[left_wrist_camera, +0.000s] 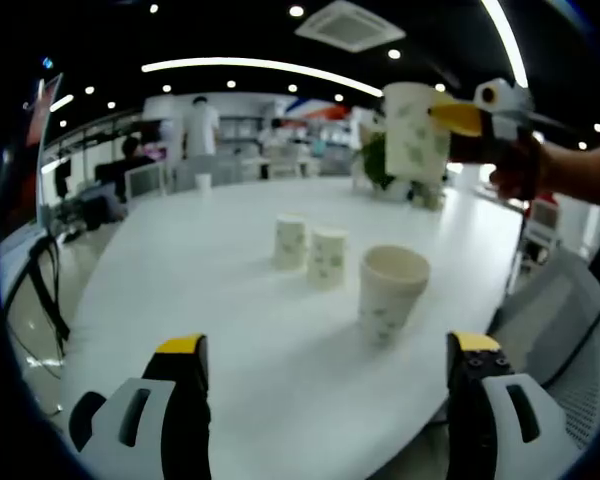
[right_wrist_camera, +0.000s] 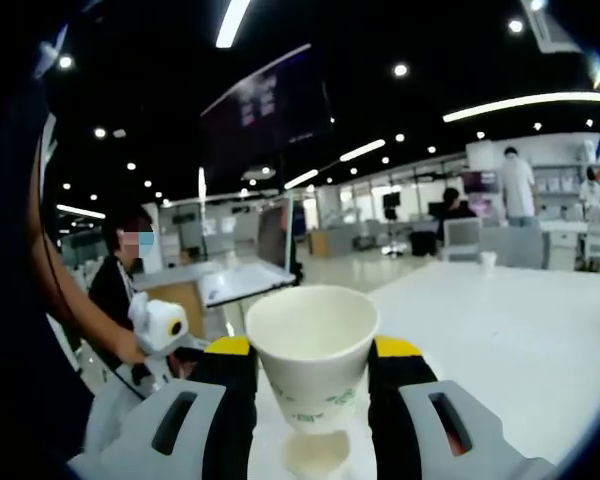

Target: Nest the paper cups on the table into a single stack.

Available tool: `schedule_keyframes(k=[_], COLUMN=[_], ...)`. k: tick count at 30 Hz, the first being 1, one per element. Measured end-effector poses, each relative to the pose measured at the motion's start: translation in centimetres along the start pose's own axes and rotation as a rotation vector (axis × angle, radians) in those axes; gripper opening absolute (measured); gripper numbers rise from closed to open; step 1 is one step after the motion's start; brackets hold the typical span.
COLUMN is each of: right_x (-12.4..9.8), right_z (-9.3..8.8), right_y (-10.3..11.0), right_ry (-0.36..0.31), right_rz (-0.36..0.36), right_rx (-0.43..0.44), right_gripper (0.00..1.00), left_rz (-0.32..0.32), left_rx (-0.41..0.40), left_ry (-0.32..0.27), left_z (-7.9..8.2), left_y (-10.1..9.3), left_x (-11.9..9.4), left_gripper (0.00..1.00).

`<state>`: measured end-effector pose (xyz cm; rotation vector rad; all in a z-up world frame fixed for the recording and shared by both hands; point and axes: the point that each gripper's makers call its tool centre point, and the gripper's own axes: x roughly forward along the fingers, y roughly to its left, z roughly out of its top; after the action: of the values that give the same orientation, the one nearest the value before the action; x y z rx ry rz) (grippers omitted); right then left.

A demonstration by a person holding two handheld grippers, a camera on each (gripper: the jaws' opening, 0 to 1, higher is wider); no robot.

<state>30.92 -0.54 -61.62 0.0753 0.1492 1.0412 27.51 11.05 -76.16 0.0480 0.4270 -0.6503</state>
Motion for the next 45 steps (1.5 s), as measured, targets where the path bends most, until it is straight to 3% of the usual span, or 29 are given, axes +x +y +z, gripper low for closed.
schedule_keyframes(k=[15,28,45], right_x=[-0.1,0.5,1.4], right_z=[0.1,-1.6,-5.2], right_y=[0.7,0.6,-0.3], right_ry=[-0.01,-0.008,0.041], right_rz=[0.003,-0.01,-0.029], right_rx=[0.006,-0.021,-0.031], right_gripper=[0.4,0.4,0.4], left_rz=[0.009,0.005,0.002], left_rx=[-0.001,-0.004,-0.002], left_ry=[-0.003,-0.007,-0.005], left_z=[0.1,0.1,0.1], left_y=[0.1,0.1,0.1], left_x=[0.0,0.0,0.0], left_gripper=[0.98,0.99,1.0])
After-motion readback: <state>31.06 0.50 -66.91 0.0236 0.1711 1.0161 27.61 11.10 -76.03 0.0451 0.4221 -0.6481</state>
